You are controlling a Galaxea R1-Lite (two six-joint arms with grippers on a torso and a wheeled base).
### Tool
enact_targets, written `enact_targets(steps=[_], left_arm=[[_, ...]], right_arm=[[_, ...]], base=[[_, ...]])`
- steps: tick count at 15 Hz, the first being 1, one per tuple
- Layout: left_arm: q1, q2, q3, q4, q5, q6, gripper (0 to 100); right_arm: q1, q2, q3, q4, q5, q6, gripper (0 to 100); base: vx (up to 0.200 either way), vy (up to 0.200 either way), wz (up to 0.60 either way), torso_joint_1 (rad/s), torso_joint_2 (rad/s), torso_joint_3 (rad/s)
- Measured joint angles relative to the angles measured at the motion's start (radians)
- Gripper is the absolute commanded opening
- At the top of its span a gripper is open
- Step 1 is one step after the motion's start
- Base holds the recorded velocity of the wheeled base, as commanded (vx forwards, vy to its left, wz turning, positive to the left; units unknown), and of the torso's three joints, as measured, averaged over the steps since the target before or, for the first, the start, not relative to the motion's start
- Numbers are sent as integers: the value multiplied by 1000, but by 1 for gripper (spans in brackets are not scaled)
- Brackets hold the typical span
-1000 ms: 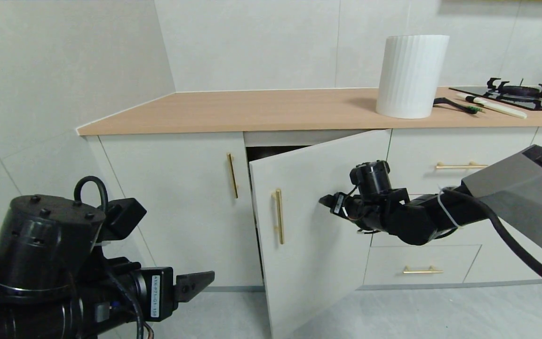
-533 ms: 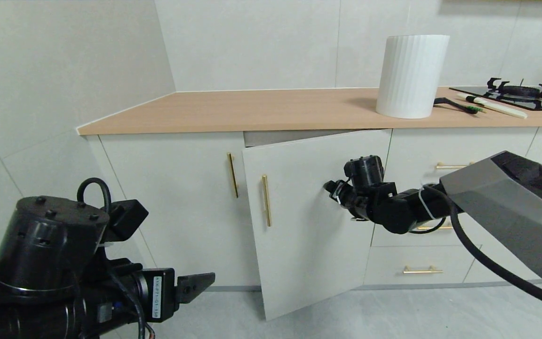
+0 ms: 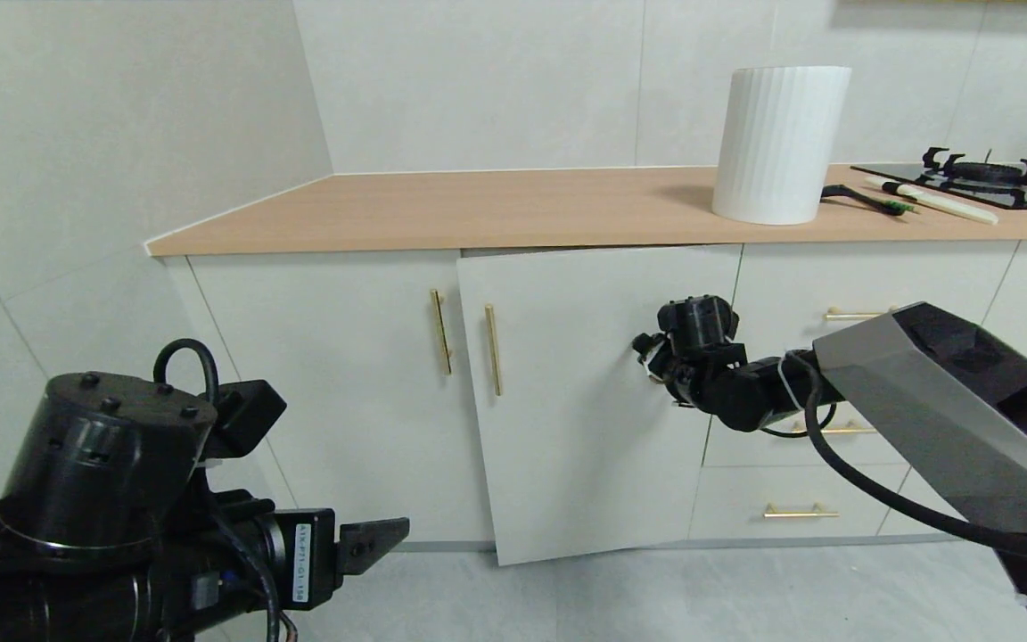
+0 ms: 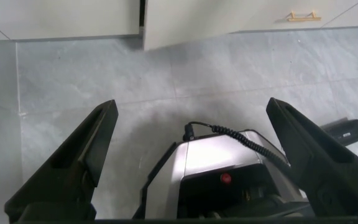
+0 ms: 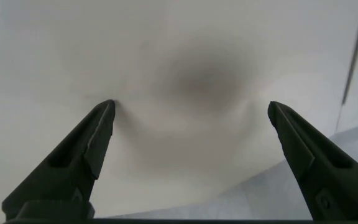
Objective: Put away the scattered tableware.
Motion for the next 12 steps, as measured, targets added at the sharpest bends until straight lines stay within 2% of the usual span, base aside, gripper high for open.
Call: enact_targets(steps=[12], left_arm=[[0,2,0,0,-1,-1,100]], right_arm=[[-34,70,-62,0,-27,-1,100]], base=[[0,0,0,0,0,0]])
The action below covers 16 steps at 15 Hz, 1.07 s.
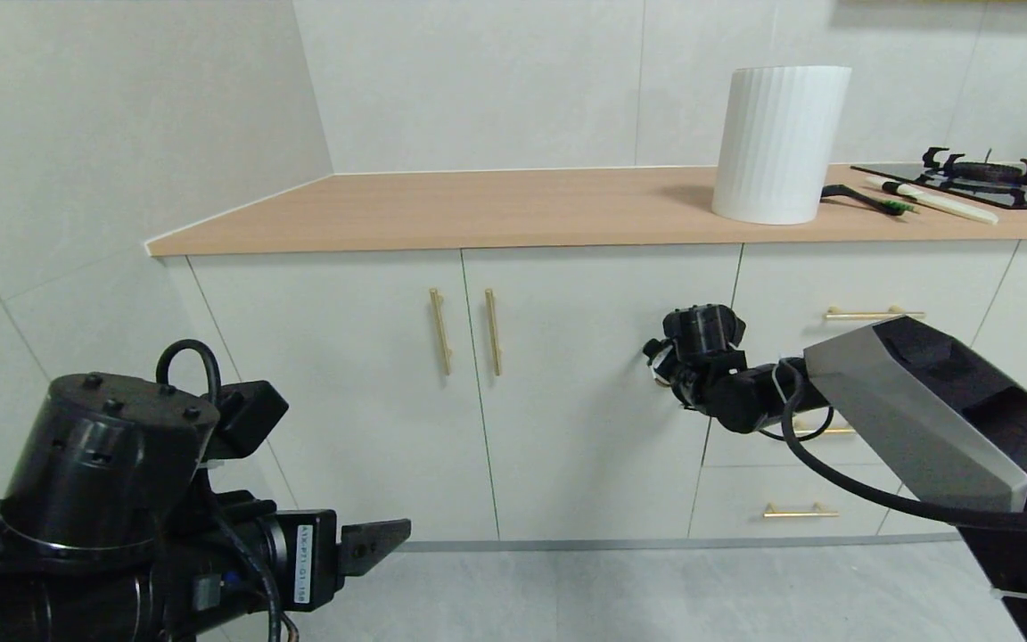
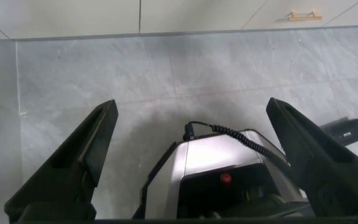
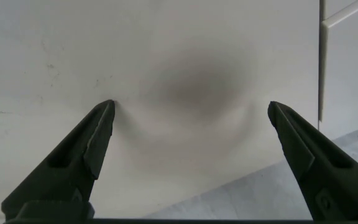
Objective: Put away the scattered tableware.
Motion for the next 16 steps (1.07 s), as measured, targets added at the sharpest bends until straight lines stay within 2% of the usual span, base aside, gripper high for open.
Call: enact_targets(steps=[4,9,11,13,15,16], left_arm=[[0,0,0,0,0,0,100],[0,-5,0,-1,2,-1,100],[3,-23,-1,-2,17,0,100],[21,-64,-7,-23,43,2,100],[54,-125,-1,-51,54,13,100],[69,-166,11,-56,57,30,100]], right_arm=[[8,-48,60,-3,11,-1,100],[61,-302,326,-7,122,-49,100],[71,-492,494,-16,194,-146,100],[77,-722,670,-23,245,-317,100],[80,-949,831,-24,255,-459,100],[81,-1067,909,-26,244,-516,100]], base=[[0,0,0,0,0,0],[0,0,0,0,0,0],[0,0,0,0,0,0],[0,0,0,0,0,0],[0,0,0,0,0,0],[0,0,0,0,0,0]])
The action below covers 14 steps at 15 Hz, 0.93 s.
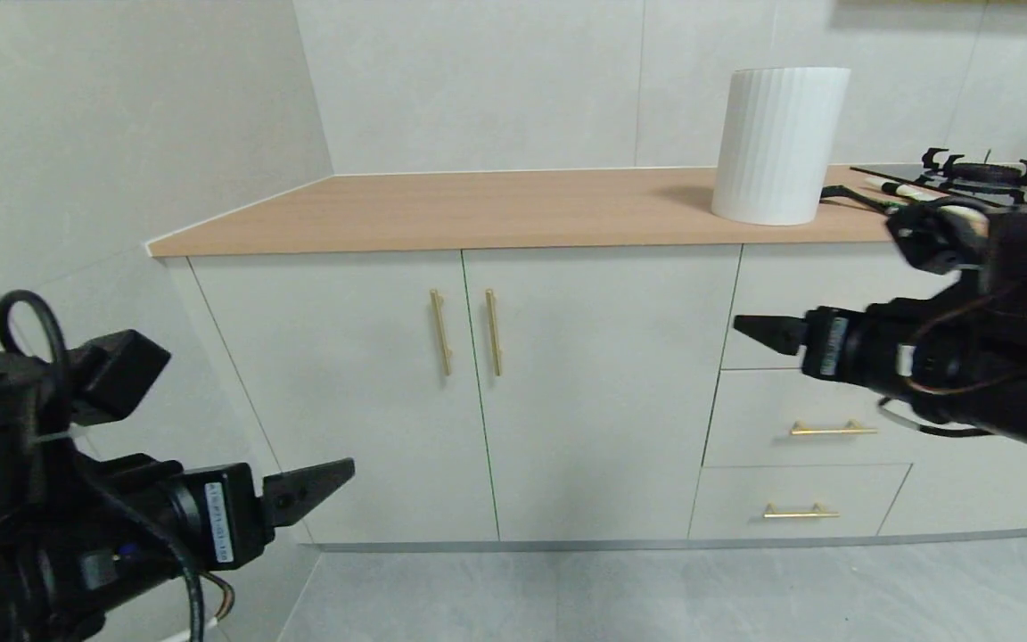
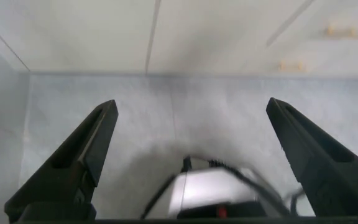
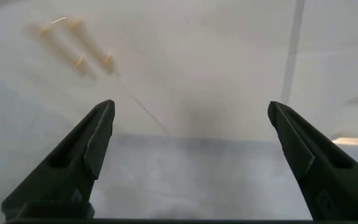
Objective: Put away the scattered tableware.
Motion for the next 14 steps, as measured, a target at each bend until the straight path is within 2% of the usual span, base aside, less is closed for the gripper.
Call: enact_targets(steps=[4,7,10,11,12,14], left_arm=[[26,-253,132,3,1,94,100],[74,-539,229,84,1,194,100],[193,-832,270,228,2,332,100],[241,-916,277,259,20,369,100],[288,-972,282,274,71,395,100],[377,-1038,288,278,134,421,100]], right_arm=[[-41,-433,276,22,-78,-154,100],[-151,-775,401,176,-116,-267,100],[-248,-1108,446,409,-147,-387,100],[-277,-1198,452,467,-191,-418,100],[-306,-1259,462,517,-262,-443,100],[-369,-1333,503,534,-302,-457,100]], base=[[0,0,0,0,0,0],[0,0,0,0,0,0],[0,0,0,0,0,0],[0,0,0,0,0,0],[0,0,0,0,0,0],[0,0,0,0,0,0]])
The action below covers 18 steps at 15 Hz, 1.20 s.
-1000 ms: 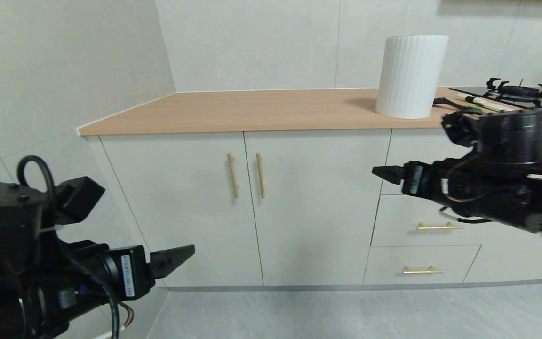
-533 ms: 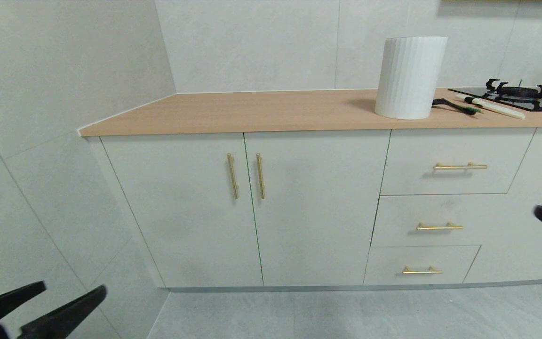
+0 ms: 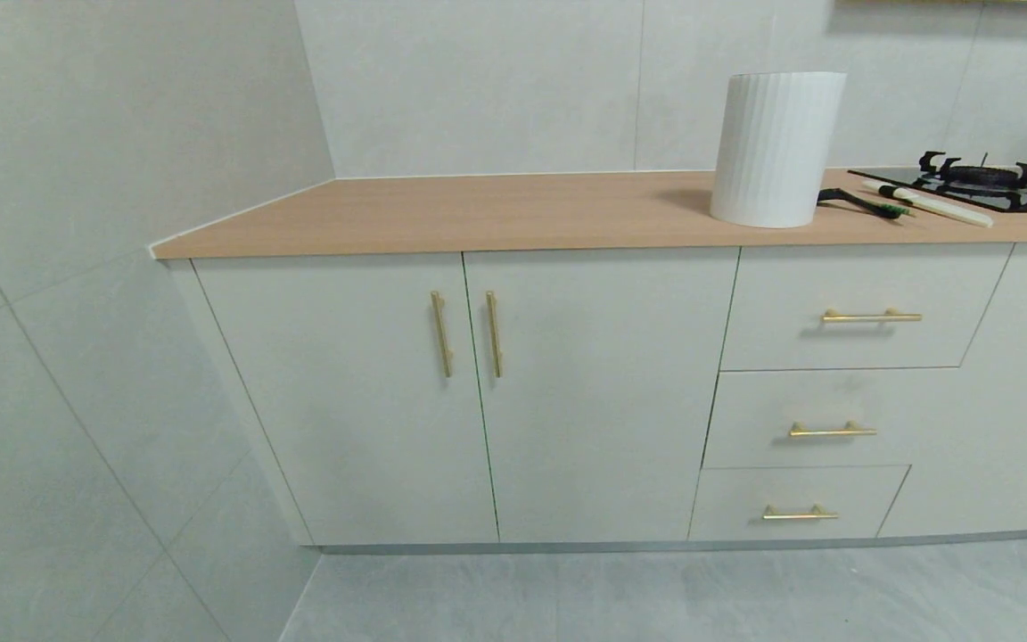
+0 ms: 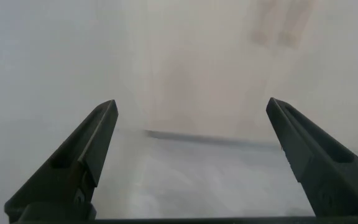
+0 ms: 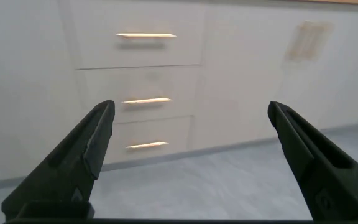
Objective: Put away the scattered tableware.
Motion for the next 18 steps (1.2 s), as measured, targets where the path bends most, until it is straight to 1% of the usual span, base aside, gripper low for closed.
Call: enact_targets(steps=[1,2,3,4,5,6,7,8,9,10,11,12,13,15,16,18], left_arm=[[46,-22,2,0,8,10,100],[91,-48,9,3,12,33,100],[124,-80,29,4,20,64,100],[142,-102,59,-9,28,80,100],[153,-117,99,-45,18,91,100],[158,-128,154,-99,-26,108,100],[161,-135,210,-163,-83,118,100],[162,-139,263,-221,-146,123,100],[163,-141,306,-263,-225,113,100],[163,-143,327,-275,-279,91,100],[164,-143,338,-277,-304,77,100],[164,-144,343,-269,-323,66,100],[163,-144,347,-239,-346,61,100],[159,-144,348,-240,-353,53,100],[159,-145,349,-243,-355,44,100],[158,-145,349,-243,-356,39,100]], right_arm=[[-38,-30,29,-1,5,-1,100],[-66,-55,73,-6,6,0,100],[-83,-77,121,-31,3,4,100],[-91,-94,163,-72,11,7,100],[-95,-108,211,-121,74,19,100],[-96,-119,264,-164,199,50,100],[-95,-127,295,-177,296,114,100],[-95,-132,313,-180,346,151,100],[-95,-136,322,-182,380,160,100],[-94,-138,325,-175,421,159,100],[-94,-139,326,-143,474,148,100],[-94,-139,326,-139,499,114,100],[-94,-140,327,-139,506,101,100],[-94,-140,329,-139,504,101,100],[-94,-140,329,-139,505,106,100],[-94,-140,329,-138,506,109,100]], base=[[0,0,0,0,0,0],[0,0,0,0,0,0],[0,0,0,0,0,0],[0,0,0,0,0,0],[0,0,0,0,0,0],[0,0,0,0,0,0],[0,0,0,0,0,0],[0,0,0,0,0,0],[0,0,0,0,0,0],[0,0,0,0,0,0],[0,0,0,0,0,0],[0,0,0,0,0,0],[0,0,0,0,0,0],[0,0,0,0,0,0],[0,0,0,0,0,0],[0,0,0,0,0,0]])
